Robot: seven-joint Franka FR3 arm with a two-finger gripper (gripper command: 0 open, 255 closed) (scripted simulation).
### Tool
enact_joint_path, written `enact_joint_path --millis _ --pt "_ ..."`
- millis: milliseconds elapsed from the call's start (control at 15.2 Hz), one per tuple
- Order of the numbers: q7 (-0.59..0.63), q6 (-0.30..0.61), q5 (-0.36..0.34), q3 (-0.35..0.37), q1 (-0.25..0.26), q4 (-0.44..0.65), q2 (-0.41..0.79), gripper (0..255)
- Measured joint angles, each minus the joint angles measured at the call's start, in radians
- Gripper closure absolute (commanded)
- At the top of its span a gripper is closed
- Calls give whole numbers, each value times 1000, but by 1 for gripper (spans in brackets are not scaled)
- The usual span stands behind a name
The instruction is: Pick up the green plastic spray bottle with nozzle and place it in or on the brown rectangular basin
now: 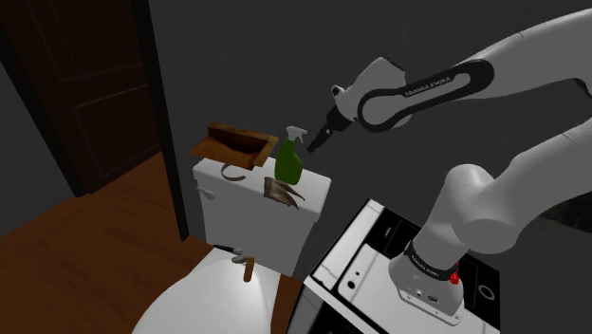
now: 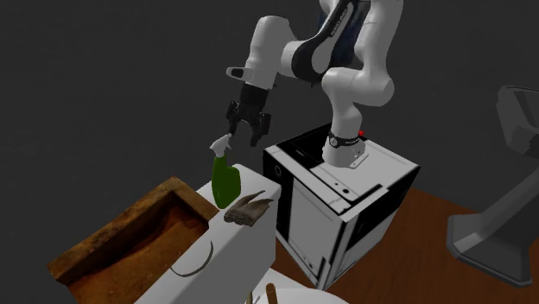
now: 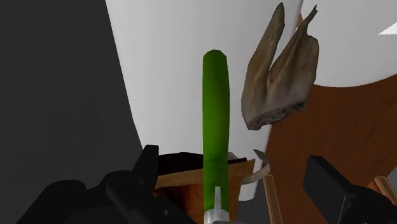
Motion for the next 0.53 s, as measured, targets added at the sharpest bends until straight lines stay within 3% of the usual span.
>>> enact_joint_path --millis 132,330,528 --pt "-101 94 70 -99 105 -4 65 0" --pt "-275 211 217 -299 326 24 173 0" --pt "-352 254 307 -409 461 47 224 0"
